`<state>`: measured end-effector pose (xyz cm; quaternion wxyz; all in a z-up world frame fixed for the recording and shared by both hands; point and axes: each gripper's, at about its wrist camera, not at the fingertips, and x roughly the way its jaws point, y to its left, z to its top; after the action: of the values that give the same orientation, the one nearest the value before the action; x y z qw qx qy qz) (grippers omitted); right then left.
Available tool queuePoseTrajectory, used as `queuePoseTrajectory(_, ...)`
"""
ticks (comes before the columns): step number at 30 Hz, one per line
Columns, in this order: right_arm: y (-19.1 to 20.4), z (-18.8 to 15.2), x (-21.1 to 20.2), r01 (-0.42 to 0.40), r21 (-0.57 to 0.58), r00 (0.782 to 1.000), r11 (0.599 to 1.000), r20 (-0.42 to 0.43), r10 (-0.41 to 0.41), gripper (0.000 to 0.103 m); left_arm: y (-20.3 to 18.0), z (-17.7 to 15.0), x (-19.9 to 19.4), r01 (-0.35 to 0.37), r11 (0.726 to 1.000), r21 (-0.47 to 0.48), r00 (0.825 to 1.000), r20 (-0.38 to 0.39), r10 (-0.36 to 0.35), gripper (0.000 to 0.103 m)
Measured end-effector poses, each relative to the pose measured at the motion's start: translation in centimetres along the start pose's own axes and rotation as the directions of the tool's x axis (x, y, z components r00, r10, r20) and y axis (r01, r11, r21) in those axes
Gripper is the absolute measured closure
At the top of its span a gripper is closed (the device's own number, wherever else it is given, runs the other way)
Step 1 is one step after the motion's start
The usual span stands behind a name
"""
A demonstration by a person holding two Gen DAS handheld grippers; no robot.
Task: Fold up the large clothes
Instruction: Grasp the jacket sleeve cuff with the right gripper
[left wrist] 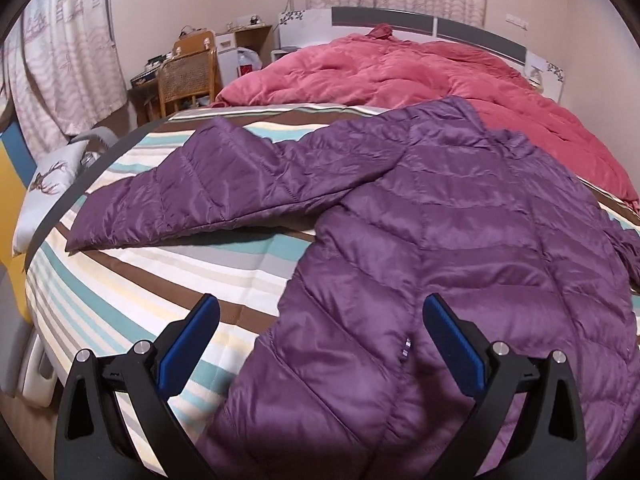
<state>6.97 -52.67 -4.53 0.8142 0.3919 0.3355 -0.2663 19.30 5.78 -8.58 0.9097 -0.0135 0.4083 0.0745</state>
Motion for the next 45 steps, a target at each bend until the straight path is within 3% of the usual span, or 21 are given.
queuePoseTrajectory(3, -1.1, 1.2, 0.6, 0.005, 0.043, 1.000, 0.999, 0.021, -0.006, 0.038, 0.0, -0.1, 0.7, -0.021, 1.000, 0.017, 1.000, 0.006, 0.021, 0.002)
queuePoseTrajectory(12, -1.9, 3.9, 2.2, 0.013, 0.152, 0.995, 0.988, 0.093, -0.027, 0.038, -0.1, -0.8, 1.8, -0.039, 0.998, 0.040, 0.999, -0.017, 0.040, 0.002)
queuePoseTrajectory(19, -3.4, 6.0, 3.3, -0.014, 0.316, 0.988, 0.949, 0.153, -0.036, 0.038, 0.2, -0.8, 2.4, -0.057, 0.998, 0.042, 0.998, -0.030, 0.058, 0.002)
queuePoseTrajectory(20, -3.5, 6.3, 3.5, -0.010, 0.323, 0.986, 0.946, 0.159, -0.044, 0.042, 0.3, -0.8, 2.5, -0.055, 0.998, 0.037, 0.998, -0.034, 0.056, 0.002)
queuePoseTrajectory(24, -3.8, 7.1, 4.2, 0.028, 0.324, 0.985, 0.946, 0.150, -0.081, 0.075, 0.6, -0.8, 2.7, -0.054, 0.998, 0.033, 0.998, -0.043, 0.055, 0.002)
queuePoseTrajectory(25, -3.9, 7.2, 4.3, 0.028, 0.320, 0.986, 0.947, 0.148, -0.079, 0.079, 0.7, -0.8, 2.7, -0.055, 0.998, 0.034, 0.998, -0.042, 0.056, 0.002)
queuePoseTrajectory(27, -4.5, 7.4, 4.2, 0.010, 0.304, 0.988, 0.952, 0.144, -0.056, 0.090, 0.8, -0.8, 2.8, -0.063, 0.997, 0.036, 0.997, -0.041, 0.064, 0.002)
queuePoseTrajectory(30, -4.1, 7.6, 3.6, 0.000, 0.251, 0.986, 0.968, 0.159, -0.041, 0.093, 1.2, -0.8, 3.1, -0.062, 0.998, 0.024, 0.997, -0.051, 0.063, 0.002)
queuePoseTrajectory(37, 0.8, 7.8, 1.6, 0.071, 0.018, 0.972, 0.997, 0.224, -0.073, 0.093, 1.2, -1.4, 4.0, -0.055, 0.998, 0.003, 0.995, -0.080, 0.055, 0.002)
queuePoseTrajectory(45, 8.0, 5.5, 0.0, 0.104, -0.220, 0.957, 0.970, 0.288, -0.038, 0.093, 1.6, -1.7, 4.4, -0.032, 0.999, -0.031, 0.996, -0.089, 0.029, 0.002)
